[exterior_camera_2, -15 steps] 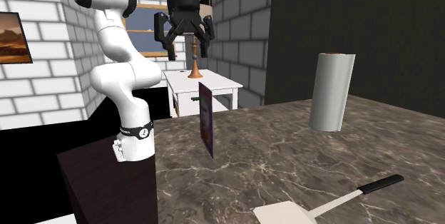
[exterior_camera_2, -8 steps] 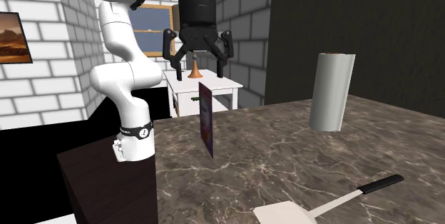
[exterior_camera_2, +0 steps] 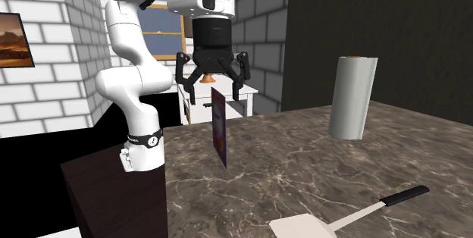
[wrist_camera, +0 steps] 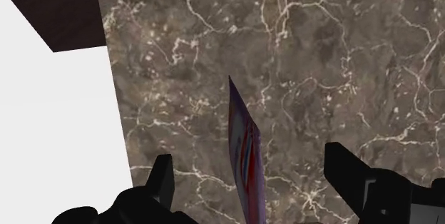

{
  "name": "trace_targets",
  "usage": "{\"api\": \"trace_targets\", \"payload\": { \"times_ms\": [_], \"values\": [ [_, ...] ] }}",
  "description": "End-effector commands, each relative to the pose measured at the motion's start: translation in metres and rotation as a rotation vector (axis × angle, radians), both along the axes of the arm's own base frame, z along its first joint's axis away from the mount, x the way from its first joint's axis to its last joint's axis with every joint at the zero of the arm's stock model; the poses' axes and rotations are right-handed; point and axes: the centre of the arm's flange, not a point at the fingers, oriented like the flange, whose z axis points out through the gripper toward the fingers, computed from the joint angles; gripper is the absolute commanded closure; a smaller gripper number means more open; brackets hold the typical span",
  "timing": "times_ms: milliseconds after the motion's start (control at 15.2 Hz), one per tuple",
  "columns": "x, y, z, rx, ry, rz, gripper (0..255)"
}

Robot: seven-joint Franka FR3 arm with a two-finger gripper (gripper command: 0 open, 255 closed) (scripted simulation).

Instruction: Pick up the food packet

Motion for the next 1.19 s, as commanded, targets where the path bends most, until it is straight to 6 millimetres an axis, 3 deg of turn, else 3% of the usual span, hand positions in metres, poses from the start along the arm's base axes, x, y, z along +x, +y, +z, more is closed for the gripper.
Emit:
{"api": "trace_targets", "payload": {
  "times_ms": [0,594,1122],
  "values": [
    [0.0,0.0,-0.002,0.0,0.0,0.0,255],
    [-0.001,0.0,-0.002,0.0,0.0,0.0,255],
    [-0.001,0.0,0.04,0.0,0.0,0.0,255]
  ]
}}
